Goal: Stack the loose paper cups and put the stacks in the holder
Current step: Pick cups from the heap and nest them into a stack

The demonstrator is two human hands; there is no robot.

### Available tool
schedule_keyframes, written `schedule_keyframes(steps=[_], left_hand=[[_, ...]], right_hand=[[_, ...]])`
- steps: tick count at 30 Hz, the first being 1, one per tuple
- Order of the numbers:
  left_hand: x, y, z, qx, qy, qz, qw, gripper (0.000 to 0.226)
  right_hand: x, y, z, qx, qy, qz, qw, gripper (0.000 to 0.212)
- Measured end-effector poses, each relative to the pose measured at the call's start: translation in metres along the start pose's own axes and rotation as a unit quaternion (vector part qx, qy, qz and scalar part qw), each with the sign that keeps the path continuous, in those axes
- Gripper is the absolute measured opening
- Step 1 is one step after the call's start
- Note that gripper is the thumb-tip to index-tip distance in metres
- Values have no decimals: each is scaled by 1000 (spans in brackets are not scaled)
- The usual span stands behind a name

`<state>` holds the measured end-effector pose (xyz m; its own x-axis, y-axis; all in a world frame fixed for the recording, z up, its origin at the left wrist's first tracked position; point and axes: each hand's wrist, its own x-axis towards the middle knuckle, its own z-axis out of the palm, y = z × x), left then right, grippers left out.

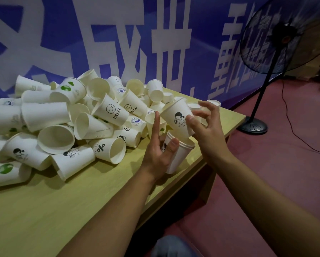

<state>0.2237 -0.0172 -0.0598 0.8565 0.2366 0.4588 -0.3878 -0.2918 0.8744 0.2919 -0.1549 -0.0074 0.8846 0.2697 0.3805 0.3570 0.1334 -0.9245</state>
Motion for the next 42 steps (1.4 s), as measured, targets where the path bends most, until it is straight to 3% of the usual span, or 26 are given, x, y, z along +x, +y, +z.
schedule_keyframes(steps=[2, 5, 8, 12, 17, 22, 26, 31, 34, 39, 42], left_hand=[[1, -1, 0, -18, 10, -3, 1000, 99], [3, -4, -1, -36, 28, 11, 999, 94], [5, -6, -1, -24, 55, 19, 998, 81], [8, -7, -8, -17, 141, 24, 990, 49], [8, -11, -11, 9, 120, -14, 993, 37], [7, -9, -14, 11, 114, -19, 993, 41], [8, -10, -15, 3, 118, -26, 993, 43], [6, -8, -14, 16, 106, -29, 994, 50], [7, -10, -13, 16, 103, -17, 994, 53], [5, -8, -11, 8, 70, -18, 997, 48], [4, -7, -11, 3, 68, -15, 998, 41]], right_hand=[[-1, -2, 6, -33, -32, -19, 999, 60], [-1, 3, 13, -101, -82, -43, 991, 64], [-4, 10, 17, -86, -90, -39, 991, 55], [-4, 23, 14, -92, -81, -29, 992, 26], [14, 29, 7, -151, -24, -50, 987, 18], [62, 37, -2, -374, 56, -13, 926, 51], [88, 52, -14, -474, 13, 4, 881, 52], [92, 58, -23, -461, 29, -30, 886, 22], [82, 55, -29, -454, 41, -54, 888, 17], [55, 45, -44, -330, 73, -36, 940, 35], [44, 42, -51, -361, 8, -2, 932, 64]])
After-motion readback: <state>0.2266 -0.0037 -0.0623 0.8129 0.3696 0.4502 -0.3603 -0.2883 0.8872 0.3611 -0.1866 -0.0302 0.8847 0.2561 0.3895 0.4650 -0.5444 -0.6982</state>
